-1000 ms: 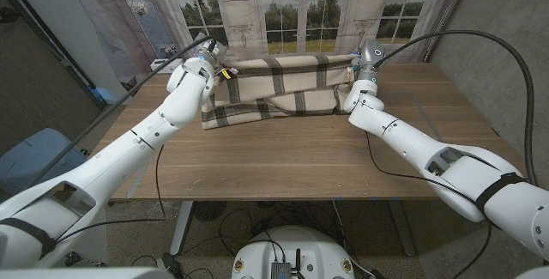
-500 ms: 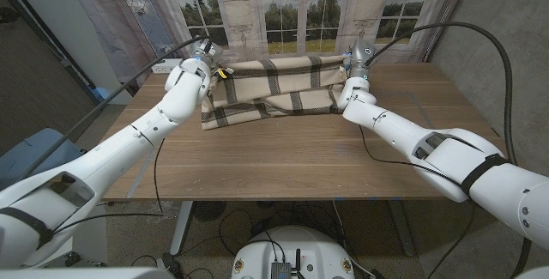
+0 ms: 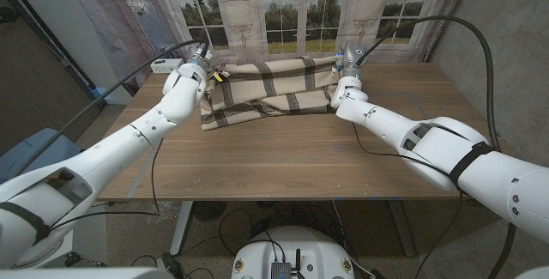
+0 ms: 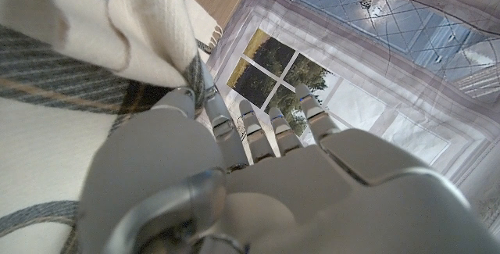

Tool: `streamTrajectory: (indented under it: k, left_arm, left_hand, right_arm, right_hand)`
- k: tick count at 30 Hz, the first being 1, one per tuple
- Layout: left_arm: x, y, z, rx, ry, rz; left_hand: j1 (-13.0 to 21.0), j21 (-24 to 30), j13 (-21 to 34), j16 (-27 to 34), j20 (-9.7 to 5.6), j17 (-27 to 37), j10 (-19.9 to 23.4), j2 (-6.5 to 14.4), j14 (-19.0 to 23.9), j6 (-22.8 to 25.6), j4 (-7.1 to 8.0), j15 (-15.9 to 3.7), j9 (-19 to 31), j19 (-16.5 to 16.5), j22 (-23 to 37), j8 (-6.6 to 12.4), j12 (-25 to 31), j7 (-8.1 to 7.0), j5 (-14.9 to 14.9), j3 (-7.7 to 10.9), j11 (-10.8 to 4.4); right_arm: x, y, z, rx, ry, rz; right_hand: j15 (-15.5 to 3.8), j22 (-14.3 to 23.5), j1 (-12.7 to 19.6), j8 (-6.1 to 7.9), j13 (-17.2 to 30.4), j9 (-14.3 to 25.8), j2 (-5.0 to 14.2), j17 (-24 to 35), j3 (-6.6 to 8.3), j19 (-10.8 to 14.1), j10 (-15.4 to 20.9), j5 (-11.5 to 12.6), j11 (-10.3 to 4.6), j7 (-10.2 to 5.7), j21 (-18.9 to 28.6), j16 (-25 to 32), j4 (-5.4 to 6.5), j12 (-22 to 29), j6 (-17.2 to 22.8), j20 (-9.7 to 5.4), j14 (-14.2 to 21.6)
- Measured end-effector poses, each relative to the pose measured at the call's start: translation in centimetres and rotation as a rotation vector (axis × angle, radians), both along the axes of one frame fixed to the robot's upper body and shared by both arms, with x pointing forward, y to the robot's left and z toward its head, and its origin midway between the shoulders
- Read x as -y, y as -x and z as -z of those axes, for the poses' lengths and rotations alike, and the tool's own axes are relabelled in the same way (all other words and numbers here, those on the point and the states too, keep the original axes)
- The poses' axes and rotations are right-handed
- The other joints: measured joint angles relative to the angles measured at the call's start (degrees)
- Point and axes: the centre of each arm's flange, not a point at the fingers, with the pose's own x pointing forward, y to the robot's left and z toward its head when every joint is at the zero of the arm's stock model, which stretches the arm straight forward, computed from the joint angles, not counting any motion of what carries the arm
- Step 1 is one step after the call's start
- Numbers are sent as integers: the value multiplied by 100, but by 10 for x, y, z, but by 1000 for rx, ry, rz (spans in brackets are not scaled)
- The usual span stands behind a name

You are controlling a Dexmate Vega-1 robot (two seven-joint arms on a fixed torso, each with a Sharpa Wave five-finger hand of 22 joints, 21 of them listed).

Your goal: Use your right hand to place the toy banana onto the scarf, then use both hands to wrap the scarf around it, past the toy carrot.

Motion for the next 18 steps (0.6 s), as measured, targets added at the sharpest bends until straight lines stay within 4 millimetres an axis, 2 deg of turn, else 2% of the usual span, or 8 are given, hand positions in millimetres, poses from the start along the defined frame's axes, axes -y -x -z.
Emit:
streamTrajectory:
  k: [2, 3, 5, 8, 11, 13, 16, 18]
  left_arm:
    - [-2, -2, 3, -4, -3, -6]
    - [-4, -2, 3, 3, 0, -10]
    - [-7, -4, 5, 6, 2, -19]
    - [-12, -6, 8, 19, 7, -37]
    - [-16, -8, 11, 36, 13, -58]
    - [-18, -8, 12, 53, 18, -75]
    - [-18, -12, 18, 50, 22, -86]
    - [-17, -15, 22, 42, 22, -86]
  left_hand:
    - [78, 0, 0, 0, -9, 0, 0, 60, 9, -266, -53, -9, -102, 9, -24, -159, 0, -13, -80, -52, 0]
    - [118, 0, -7, 0, -9, 0, 0, 100, 9, -414, -73, -9, -155, 9, -28, -254, 0, -25, -126, -71, 0]
    - [213, 0, -26, 0, -9, 0, 0, 192, 25, -784, -208, 7, -279, 9, -29, -500, 0, -95, -202, -4, 0]
    - [217, 0, -26, 0, -6, 0, -20, 377, 40, -1339, -219, 22, -457, 12, -28, -905, 0, -135, -326, 8, 14]
    - [68, 0, -26, 0, 13, 2, -131, 518, 92, -1896, -150, 13, -643, 31, -28, -1326, -26, -140, -426, -38, 43]
    - [-41, 0, -26, 0, 14, 14, -193, 523, 101, -2186, -105, 22, -738, 30, -28, -1553, -39, -106, -443, -17, 63]
    - [-159, 0, -26, 0, 67, 17, -235, 584, 113, -2390, -24, 11, -813, 40, -28, -1714, -39, -78, -478, -6, 69]
    - [-220, 0, -25, 0, 88, 38, -259, 644, 164, -2451, 29, 3, -852, 18, -20, -1793, -39, -39, -478, 37, 92]
  right_arm:
    - [0, -1, 1, -13, -1, 3]
    - [0, -1, 1, -16, -1, 4]
    - [-7, -2, 1, -39, 9, 7]
    - [-11, -3, 2, -63, 15, 11]
    - [-14, -3, 2, -83, 16, 16]
    - [-16, -3, 2, -94, 16, 17]
    - [-16, -3, 2, -107, 13, 26]
    - [-20, -1, 1, -106, 12, 20]
  right_hand:
    - [106, -20, -62, -41, -141, -42, 62, -394, 97, -36, -201, 0, 190, -60, 0, -500, -13, -226, -385, 4, -244]
    - [151, -26, -99, -46, -203, -65, 95, -591, 151, -72, -406, 0, 189, -89, 11, -757, -18, -341, -581, 5, -385]
    - [241, -27, -175, -46, -341, -94, 51, -987, 273, -90, -850, 2, 170, -139, 49, -1267, -25, -602, -924, 7, -639]
    - [375, -50, -405, -46, -500, -110, -28, -1481, 384, -187, -1337, 7, 117, -182, 49, -1853, 41, -917, -1388, 62, -917]
    - [458, -52, -805, -45, -591, -134, -54, -1796, 387, -277, -1602, 7, 115, -214, -26, -2216, 210, -1114, -1666, 133, -1157]
    - [508, -52, -1090, -45, -633, -134, -50, -1936, 355, -327, -1690, 7, 147, -220, -68, -2365, 334, -1205, -1770, 183, -1270]
    - [545, -52, -1448, -21, -681, -134, -15, -2035, 295, -386, -1719, 7, 137, -230, -92, -2451, 509, -1280, -1816, 242, -1332]
    - [535, -52, -1581, -16, -692, -134, 7, -2063, 252, -396, -1740, 7, 158, -198, -113, -2456, 560, -1291, -1847, 253, -1342]
